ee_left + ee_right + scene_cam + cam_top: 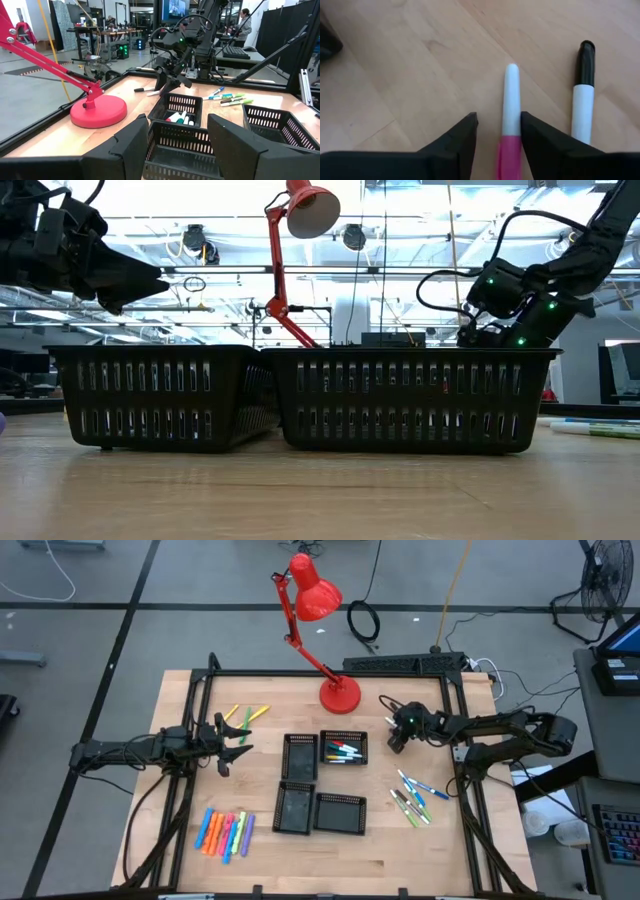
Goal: Pick & Place Markers
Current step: Put the pink highlighter pen into the top right black bin
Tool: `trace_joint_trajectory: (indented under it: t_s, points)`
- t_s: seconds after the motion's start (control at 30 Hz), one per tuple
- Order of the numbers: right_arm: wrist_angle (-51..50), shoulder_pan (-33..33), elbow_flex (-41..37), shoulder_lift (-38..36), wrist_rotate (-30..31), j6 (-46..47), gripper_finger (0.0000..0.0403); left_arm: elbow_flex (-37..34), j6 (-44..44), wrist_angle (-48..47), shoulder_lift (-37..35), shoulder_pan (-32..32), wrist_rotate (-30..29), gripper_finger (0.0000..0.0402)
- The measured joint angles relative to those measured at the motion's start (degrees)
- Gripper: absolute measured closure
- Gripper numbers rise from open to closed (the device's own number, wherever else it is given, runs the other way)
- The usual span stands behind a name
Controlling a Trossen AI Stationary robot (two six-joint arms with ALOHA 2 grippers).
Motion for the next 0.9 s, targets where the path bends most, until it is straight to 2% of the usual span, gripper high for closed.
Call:
trace_joint_trajectory:
  t_s: [0.47,0.77,0.9]
  points:
    - [-3.1,0.0,-0.1,0.1,-0.8,-5.2,0.0375,0.0,0.0,0.0,0.0,0.0,0.0,0.0192]
    - [-3.0,0.0,-0.1,0.1,-0.8,-5.2,0.0363,0.0,0.0,0.0,0.0,0.0,0.0,0.0192]
    - [-2.9,0.0,-0.1,0.1,-0.7,-5.2,0.0372,0.0,0.0,0.0,0.0,0.0,0.0,0.0192]
